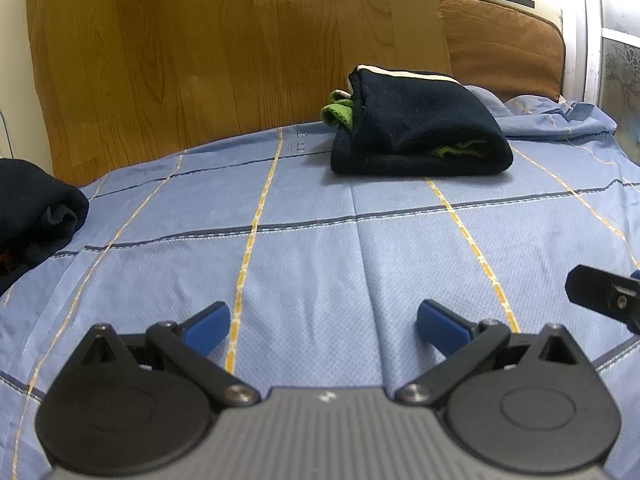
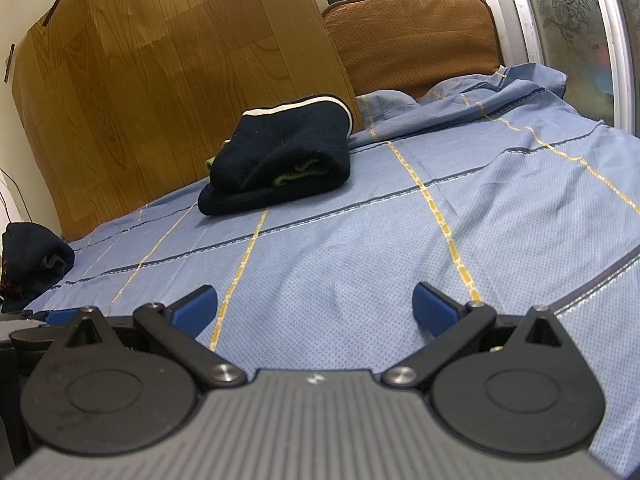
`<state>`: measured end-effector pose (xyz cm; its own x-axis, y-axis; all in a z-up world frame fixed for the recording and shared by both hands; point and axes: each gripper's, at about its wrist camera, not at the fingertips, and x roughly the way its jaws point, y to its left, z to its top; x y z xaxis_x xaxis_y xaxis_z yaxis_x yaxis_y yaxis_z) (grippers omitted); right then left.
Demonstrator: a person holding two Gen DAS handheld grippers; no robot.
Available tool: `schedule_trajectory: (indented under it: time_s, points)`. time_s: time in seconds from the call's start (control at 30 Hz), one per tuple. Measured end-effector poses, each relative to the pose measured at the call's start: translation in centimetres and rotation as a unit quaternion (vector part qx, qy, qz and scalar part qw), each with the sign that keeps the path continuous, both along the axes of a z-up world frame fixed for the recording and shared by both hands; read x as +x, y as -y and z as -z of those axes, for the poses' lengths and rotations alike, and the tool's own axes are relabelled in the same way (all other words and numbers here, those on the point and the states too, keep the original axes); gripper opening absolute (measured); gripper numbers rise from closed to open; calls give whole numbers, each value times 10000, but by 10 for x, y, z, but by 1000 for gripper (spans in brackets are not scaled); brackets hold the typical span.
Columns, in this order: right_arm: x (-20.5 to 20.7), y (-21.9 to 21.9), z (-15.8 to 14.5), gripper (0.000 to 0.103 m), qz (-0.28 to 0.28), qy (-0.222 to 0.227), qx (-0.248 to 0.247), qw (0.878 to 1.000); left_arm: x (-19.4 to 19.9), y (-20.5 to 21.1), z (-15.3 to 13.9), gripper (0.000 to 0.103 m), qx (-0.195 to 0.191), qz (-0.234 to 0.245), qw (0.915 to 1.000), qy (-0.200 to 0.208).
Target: Fold small clothes
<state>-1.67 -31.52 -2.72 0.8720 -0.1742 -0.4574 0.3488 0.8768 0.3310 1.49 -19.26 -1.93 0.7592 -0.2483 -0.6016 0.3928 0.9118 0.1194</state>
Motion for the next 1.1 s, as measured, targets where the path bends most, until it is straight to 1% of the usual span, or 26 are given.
schedule_trajectory:
  time_s: [0.23,0.47,0.53,0.7,0.83,1.1]
  points:
    - [0,1,0,103,-20,-17,-21,10000,-1,3,-1,103,31,-20,10000,12]
    - [1,1,0,103,-46,-58,-59,10000,-15,7,-4,103,462,122,9986,245]
    - [0,1,-1,103,-34,-89,-65,9999,-20,5,-5,103,501,133,9983,251]
    - [-4,-4,-4,103,-99,-169,68,9998,-27,-3,-8,103,547,-41,9984,166]
    - [-8,-9,-9,103,-208,-174,122,9996,-33,-7,-13,103,550,-167,9982,196]
    - [-10,-23,-16,103,-436,-54,83,9990,-41,-17,-24,103,659,-401,9957,512]
